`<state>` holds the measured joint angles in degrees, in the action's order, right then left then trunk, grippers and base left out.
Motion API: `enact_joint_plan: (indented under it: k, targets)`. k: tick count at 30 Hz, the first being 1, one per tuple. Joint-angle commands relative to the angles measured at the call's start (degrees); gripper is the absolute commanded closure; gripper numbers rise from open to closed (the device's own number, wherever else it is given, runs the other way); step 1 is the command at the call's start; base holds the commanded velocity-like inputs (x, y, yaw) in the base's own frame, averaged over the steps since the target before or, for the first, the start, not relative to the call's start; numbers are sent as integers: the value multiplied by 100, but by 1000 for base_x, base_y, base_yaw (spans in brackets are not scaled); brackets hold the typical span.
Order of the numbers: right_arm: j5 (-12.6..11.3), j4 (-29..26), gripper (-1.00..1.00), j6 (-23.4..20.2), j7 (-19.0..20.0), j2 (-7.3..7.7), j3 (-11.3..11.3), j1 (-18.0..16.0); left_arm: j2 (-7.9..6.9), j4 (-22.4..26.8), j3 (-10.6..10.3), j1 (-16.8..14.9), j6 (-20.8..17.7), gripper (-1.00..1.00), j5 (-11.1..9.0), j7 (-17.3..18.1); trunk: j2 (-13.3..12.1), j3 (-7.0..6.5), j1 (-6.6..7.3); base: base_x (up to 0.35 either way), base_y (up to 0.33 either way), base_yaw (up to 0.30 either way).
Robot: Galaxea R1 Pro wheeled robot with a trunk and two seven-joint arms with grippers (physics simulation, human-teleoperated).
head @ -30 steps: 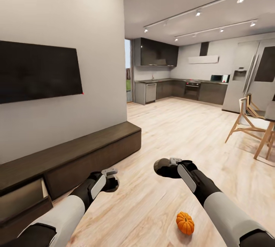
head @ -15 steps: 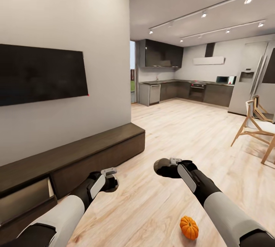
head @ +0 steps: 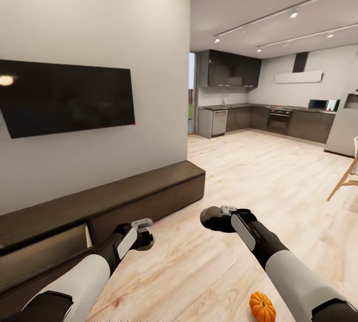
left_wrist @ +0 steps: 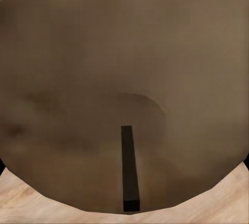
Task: Place each of the two pumpkins and all three candles from the living room inside a cabinet in the living room (use any cabinet), then make sure every cabinet is closed, and position the cauldron so it is next to a table in the living room.
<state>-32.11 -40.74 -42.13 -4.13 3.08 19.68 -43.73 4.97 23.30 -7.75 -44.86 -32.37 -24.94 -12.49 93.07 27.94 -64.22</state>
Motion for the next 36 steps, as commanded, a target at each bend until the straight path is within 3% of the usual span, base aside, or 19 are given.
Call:
enact_joint_plan:
  k: [1,36]
  targets:
    - [-57,-12,100,-15,-44,9,27,-7,0,8,-42,-5,-16,100,-55,-43,4,10,0,0,0,270]
    - [-50,-12,100,-15,-46,9,36,-7,-4,8,-42,-2,-13,100,-55,-43,4,-174,0,0,0,224]
